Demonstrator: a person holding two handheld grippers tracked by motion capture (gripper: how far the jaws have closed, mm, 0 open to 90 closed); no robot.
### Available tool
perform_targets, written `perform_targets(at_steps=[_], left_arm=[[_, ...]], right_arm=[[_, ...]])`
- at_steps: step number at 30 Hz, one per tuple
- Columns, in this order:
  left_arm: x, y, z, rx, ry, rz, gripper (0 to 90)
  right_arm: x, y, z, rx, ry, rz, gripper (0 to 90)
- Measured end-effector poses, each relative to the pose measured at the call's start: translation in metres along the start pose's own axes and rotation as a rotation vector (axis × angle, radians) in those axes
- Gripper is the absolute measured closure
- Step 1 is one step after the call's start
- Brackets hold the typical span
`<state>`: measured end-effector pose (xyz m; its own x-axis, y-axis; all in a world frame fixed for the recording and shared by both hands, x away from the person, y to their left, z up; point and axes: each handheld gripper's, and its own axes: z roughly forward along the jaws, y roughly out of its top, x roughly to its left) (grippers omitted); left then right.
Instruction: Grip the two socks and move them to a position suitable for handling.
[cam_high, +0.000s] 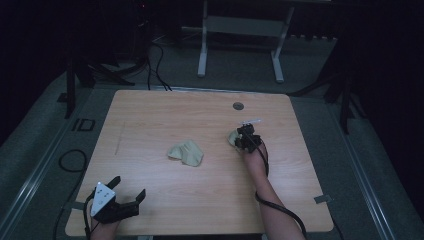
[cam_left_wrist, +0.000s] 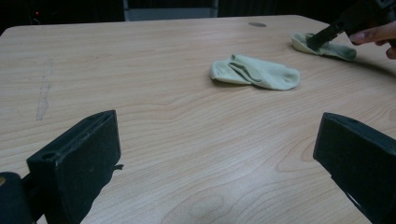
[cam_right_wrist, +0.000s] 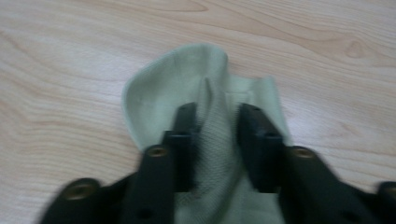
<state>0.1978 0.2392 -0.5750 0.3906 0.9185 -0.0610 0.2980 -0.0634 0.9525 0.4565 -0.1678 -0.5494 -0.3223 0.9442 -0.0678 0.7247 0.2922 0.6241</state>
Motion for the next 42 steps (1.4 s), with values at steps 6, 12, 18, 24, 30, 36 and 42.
perform_targets(at_steps=[6,12,18,24,30,36,42], left_arm=[[0.001,0.0,0.0,0.001,0.0,-0.001,0.6],[-0.001,0.0,0.001,0.003,0.002,0.003,0.6],[-0.004,0.0,0.002,0.006,0.001,0.01,0.6],[-0.004,0.0,0.002,0.001,0.011,0.006,0.6],[-0.005,0.001,0.003,0.006,0.036,0.014,0.6],[-0.008,0.001,0.005,0.005,0.029,0.016,0.6],[-0.018,0.001,0.01,0.015,0.016,0.03,0.6]], right_arm=[[-0.001,0.001,-0.014,-0.014,0.022,0.012,81.8],[-0.003,-0.003,-0.045,-0.073,0.088,0.048,81.7],[0.005,-0.016,-0.082,-0.135,0.15,0.004,81.7],[0.014,-0.041,-0.122,-0.208,0.185,-0.06,81.6],[0.021,-0.06,-0.142,-0.237,0.165,-0.099,81.6],[0.036,-0.106,-0.152,-0.19,0.228,-0.1,81.6],[0.051,-0.125,-0.143,-0.149,0.231,-0.136,81.6]])
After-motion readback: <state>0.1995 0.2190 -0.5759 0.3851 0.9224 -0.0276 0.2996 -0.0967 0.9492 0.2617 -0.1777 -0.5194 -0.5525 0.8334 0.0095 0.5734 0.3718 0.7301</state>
